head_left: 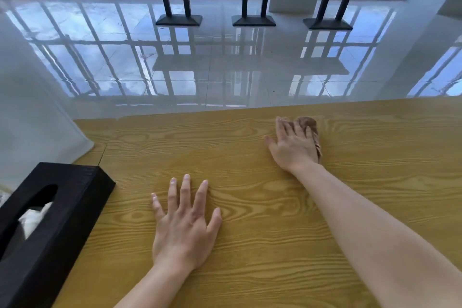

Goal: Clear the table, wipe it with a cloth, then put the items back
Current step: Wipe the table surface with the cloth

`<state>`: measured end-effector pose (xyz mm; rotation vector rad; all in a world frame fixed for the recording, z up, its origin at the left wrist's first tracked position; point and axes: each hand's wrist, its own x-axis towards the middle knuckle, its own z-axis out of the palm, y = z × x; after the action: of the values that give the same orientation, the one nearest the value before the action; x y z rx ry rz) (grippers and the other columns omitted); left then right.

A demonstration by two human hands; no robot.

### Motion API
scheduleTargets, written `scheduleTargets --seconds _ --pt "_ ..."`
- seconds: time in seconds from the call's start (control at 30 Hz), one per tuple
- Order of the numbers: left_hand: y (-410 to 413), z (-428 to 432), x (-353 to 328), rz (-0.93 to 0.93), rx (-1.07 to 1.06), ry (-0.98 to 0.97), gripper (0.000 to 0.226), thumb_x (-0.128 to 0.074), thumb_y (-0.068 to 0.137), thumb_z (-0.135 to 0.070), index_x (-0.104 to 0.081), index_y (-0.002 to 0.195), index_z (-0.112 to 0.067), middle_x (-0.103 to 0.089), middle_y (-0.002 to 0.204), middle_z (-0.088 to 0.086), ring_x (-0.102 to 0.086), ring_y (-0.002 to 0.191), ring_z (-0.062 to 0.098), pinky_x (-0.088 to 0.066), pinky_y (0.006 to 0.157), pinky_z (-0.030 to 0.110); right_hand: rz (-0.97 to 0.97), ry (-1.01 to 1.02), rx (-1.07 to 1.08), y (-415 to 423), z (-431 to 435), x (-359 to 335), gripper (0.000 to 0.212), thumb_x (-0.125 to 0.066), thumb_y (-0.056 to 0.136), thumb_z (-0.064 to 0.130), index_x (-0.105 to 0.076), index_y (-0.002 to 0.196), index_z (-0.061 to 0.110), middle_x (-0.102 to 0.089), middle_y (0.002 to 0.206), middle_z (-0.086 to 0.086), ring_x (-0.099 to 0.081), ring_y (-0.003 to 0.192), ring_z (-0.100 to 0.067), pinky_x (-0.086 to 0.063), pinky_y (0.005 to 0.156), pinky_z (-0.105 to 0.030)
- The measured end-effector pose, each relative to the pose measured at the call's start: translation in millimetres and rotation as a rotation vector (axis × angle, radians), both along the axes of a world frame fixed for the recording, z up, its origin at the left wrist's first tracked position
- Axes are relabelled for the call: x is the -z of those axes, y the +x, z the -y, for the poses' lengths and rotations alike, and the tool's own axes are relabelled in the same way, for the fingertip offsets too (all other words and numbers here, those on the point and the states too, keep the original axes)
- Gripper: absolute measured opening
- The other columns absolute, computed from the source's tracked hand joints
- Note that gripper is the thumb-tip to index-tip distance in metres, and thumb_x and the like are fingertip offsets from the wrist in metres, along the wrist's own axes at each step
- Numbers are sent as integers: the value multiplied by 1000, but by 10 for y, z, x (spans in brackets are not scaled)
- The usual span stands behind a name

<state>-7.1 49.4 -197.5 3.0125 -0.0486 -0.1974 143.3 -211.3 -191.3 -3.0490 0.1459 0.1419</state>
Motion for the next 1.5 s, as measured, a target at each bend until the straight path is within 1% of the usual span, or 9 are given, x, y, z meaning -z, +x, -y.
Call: scheduleTargets --seconds 0.17,0.3,0.37,0.47,0.7,1.03,1.2,1.37,1.5 --pt "-11 -64 -34 59 -25 -195 82 -11 85 -68 -7 157 -30 5 167 -2 15 153 17 18 121 49 -10 159 -404 -520 -1039 -148 62 -19 104 53 -6 160 30 -9 168 7 -4 154 -14 4 125 -42" --pt "-78 -309 -55 145 -2 -522 57 -50 98 -38 -34 151 -24 -19 165 -2 -4 153 12 5 125 39 -11 326 -595 -1164 -752 -141 56 -29 105 50 -21 158 35 -16 165 15 1 150 2 -1 125 -31" --pt "-207 -502 -57 117 75 -455 58 -44 99 -44 -31 153 -26 -14 166 -3 2 154 11 6 123 32 21 195 -447 -1206 -374 -102 66 -17 99 61 -18 159 33 -2 166 16 14 151 -2 -1 125 -41" --pt "-529 -769 -10 65 137 -219 76 -11 91 -66 -12 158 -31 4 167 -6 18 152 11 11 124 34 -10 43 -235 -1251 -195 -30 63 -12 100 61 -11 159 39 6 166 16 19 151 -9 4 126 -43" --pt "-993 -1130 -24 32 82 -155 83 1 86 -68 -1 159 -30 13 167 -6 24 150 9 13 123 34 8 74 -248 -1743 -846 13 56 -7 101 62 -5 156 49 8 166 13 19 153 -15 5 125 -41" --pt "-1546 -1333 -142 -8 -18 -506 67 -35 92 -50 -24 156 -32 -17 164 -16 -4 149 -5 -8 122 23 27 115 -512 -2588 -1691 21 54 -16 105 55 -17 157 40 -1 167 10 18 153 -16 5 122 -41" --pt "-1739 -1254 -259 -28 -4 -495 63 -43 100 -42 -19 158 -32 -17 166 -11 -11 151 2 -19 123 29 -7 179 -768 -2757 -1812 -112 54 -25 106 52 -12 157 43 2 167 16 19 152 -12 9 122 -42" --pt "-1698 -1070 -289 86 94 -321 63 -26 102 -54 -14 159 -30 -9 168 -5 -5 154 11 -10 125 30 128 342 -410 -3054 -1422 -150 60 -53 102 35 -30 157 25 -14 166 11 -8 154 -10 -19 123 -33" --pt "-1434 -883 -195 38 275 -195 64 -20 103 -56 -3 160 -30 8 168 -6 18 152 11 -1 126 41 91 258 -410 -3174 -1392 56 56 -43 103 36 -33 155 18 -19 164 6 -16 152 -11 -20 121 -26"
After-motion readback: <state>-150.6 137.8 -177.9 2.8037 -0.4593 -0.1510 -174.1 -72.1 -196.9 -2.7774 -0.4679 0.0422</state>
